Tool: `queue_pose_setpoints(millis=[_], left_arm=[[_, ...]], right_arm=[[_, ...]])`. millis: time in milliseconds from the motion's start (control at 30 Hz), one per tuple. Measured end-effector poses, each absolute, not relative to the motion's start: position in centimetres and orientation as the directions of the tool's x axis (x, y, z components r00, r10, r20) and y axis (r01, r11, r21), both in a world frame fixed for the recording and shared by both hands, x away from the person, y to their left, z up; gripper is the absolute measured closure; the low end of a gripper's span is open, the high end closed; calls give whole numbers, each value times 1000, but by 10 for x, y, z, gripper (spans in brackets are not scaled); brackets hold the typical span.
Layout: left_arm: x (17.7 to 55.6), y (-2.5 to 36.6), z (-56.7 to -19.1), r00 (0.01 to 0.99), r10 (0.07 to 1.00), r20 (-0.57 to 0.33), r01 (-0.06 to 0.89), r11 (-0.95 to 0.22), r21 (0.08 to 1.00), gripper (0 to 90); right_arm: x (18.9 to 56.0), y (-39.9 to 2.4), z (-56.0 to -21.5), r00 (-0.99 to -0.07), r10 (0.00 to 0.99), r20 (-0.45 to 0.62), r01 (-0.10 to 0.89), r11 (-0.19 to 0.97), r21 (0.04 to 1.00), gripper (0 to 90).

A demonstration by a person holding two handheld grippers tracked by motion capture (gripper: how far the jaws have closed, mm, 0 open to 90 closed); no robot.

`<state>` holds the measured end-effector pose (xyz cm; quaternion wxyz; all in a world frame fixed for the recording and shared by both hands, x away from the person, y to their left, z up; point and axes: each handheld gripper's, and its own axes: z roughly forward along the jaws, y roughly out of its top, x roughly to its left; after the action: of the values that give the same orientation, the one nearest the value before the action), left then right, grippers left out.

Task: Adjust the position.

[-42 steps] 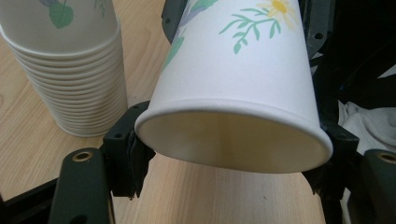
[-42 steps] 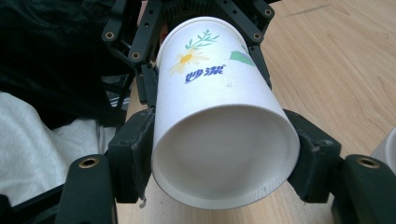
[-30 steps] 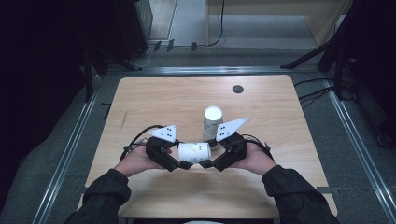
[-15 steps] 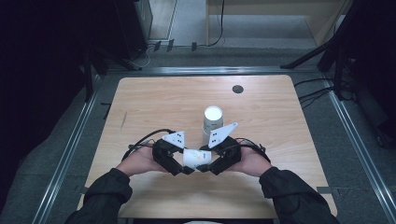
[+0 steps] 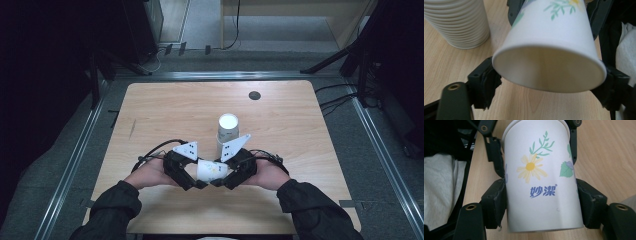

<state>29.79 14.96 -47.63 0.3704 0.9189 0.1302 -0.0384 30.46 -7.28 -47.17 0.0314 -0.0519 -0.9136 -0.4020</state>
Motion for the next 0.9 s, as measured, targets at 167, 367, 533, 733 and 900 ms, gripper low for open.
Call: queue_pose_setpoints(millis=[167,367,533,733,900], left_arm=[[298,158,-471,957,225,-183,287,-633,719,129],[299,166,-465,947,235,-218,314,-547,776,129],[299,168,-462,940,218,-261,336,-472,815,134],[298,166,-459,942,190,-275,331,-418,846,159],[298,167,-459,945,185,-271,325,-420,847,224]], right_arm=[[310,-84,-464,-986,98,136,167,616,770,330],[313,-95,-456,-982,98,163,190,549,814,330],[313,-97,-453,-978,81,190,205,512,834,330],[311,-93,-456,-976,56,210,209,508,836,330],[310,-91,-459,-973,46,224,215,515,830,331]])
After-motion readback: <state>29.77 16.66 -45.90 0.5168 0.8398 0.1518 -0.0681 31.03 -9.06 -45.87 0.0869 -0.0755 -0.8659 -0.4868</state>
